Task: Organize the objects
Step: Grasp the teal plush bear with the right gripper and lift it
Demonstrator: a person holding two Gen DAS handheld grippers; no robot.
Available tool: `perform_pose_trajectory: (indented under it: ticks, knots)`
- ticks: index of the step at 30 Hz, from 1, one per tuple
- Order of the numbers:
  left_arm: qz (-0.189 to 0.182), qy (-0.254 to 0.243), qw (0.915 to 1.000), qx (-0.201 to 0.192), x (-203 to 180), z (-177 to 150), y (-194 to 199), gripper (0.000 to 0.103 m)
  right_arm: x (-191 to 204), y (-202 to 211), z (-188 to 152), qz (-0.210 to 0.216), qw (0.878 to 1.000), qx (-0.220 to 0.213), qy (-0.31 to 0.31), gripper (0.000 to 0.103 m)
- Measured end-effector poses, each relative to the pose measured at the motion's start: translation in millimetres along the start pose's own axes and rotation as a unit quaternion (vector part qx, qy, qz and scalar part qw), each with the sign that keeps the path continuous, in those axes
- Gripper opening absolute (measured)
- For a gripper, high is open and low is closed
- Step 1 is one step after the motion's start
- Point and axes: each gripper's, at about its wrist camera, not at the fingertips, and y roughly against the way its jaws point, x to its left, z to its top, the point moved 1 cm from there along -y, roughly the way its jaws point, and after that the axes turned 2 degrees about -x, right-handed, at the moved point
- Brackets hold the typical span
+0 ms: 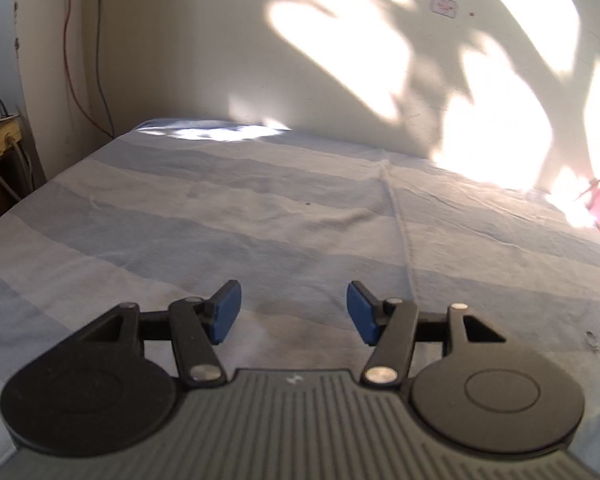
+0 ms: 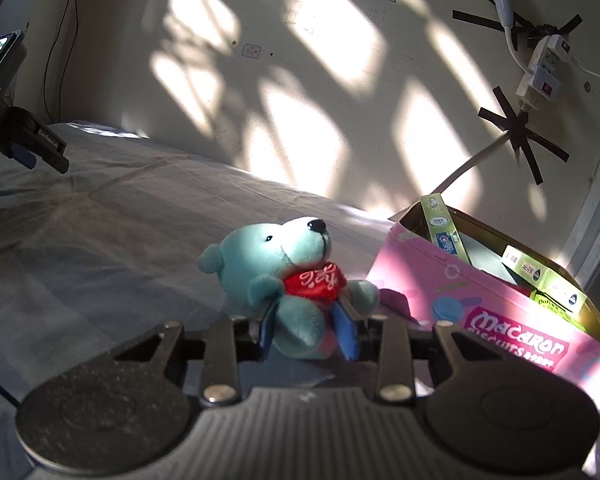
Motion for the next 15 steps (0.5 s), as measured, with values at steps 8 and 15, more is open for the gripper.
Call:
perform_pose_trajectory:
  ticks: [8, 15]
  knots:
    - [-0.155, -0.065, 0.9856, 0.017, -89.5, -14.8, 42.9, 0.061, 0.3, 16.9, -3.5, 0.044, 0.999, -0.028, -0.011, 0.066]
    - [-0.258, -0.061, 0.9626, 0.057, -129.5, -22.9, 45.1, 0.068, -26.6, 24.7, -12.8, 0.076, 0.994, -0.028, -0.071, 0.072]
